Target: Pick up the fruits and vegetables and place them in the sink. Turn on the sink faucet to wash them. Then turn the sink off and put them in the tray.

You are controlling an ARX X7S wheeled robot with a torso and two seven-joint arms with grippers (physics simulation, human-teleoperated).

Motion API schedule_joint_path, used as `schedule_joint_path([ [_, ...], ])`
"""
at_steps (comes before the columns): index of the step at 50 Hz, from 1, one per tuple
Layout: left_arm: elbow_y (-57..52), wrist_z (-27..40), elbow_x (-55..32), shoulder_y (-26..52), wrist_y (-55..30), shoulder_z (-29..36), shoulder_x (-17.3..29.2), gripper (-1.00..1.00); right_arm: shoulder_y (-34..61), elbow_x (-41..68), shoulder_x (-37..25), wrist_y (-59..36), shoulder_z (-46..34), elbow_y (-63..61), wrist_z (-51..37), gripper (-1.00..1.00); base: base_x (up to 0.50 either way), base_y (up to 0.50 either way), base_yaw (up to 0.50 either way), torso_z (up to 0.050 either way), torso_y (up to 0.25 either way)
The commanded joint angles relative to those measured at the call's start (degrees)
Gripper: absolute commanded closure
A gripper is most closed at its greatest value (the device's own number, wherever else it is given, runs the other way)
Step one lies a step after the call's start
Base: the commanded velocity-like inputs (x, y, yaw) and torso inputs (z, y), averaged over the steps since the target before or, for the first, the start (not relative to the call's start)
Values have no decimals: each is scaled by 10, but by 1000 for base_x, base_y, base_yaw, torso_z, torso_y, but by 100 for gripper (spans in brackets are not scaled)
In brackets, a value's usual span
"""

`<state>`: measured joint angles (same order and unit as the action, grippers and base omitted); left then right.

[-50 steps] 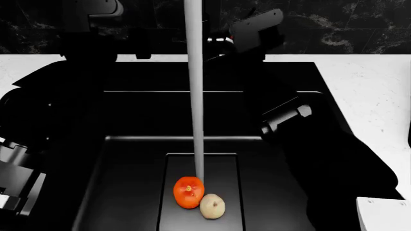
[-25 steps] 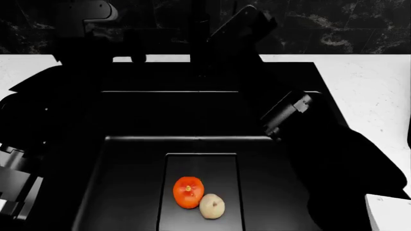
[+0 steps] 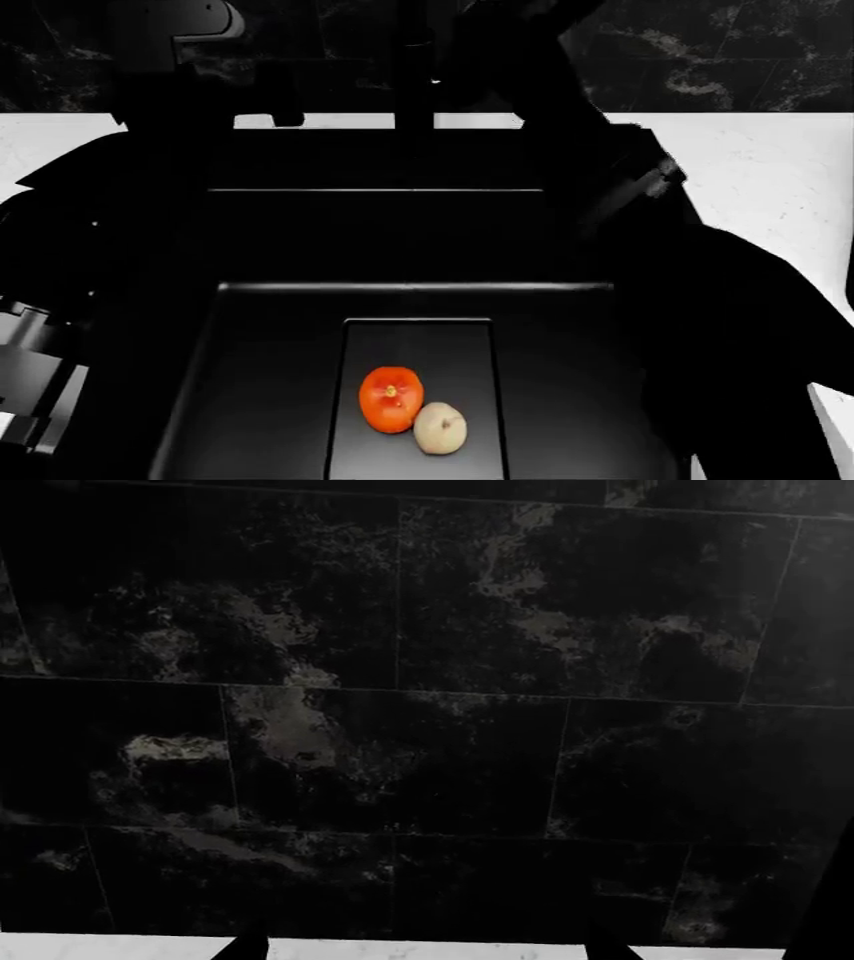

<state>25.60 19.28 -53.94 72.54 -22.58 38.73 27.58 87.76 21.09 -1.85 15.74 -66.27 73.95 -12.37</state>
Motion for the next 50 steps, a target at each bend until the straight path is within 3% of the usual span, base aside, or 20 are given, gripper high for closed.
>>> schedule_joint_path([
  [1,9,-9,4,9,0,5,-12,-100,51,-23,-50,-49,87,-90,-4,-100,0,0,0,0,0],
  [4,9,-10,4,10,0,6,-13,-100,43,-15,-117,-150,83,-261,-33,-100,0,0,0,0,0],
  [13,-24,-22,-4,28,-34,17,-2,-100,16,42,-249,-376,60,-524,-23,-100,0,0,0,0,0],
  [21,-23,-75,6,92,-105,63,0,-100,99,323,-346,-708,127,-699,81,-100,0,0,0,0,0],
  [26,-5,-97,17,118,-116,78,-10,-100,168,485,-360,-877,187,-733,51,-100,0,0,0,0,0],
  [30,41,-127,34,136,-104,91,-32,-100,209,642,-347,-990,235,-720,-27,-100,0,0,0,0,0],
  [34,80,-147,48,148,-89,99,-52,-100,205,802,-346,-1030,236,-714,-120,-100,0,0,0,0,0],
  [40,90,-157,53,141,-83,106,-63,-100,148,979,-363,-1002,178,-756,-187,-100,0,0,0,0,0],
  [50,100,-168,54,121,-65,108,-72,-100,-2,900,-352,-976,177,-778,-105,-100,0,0,0,0,0],
])
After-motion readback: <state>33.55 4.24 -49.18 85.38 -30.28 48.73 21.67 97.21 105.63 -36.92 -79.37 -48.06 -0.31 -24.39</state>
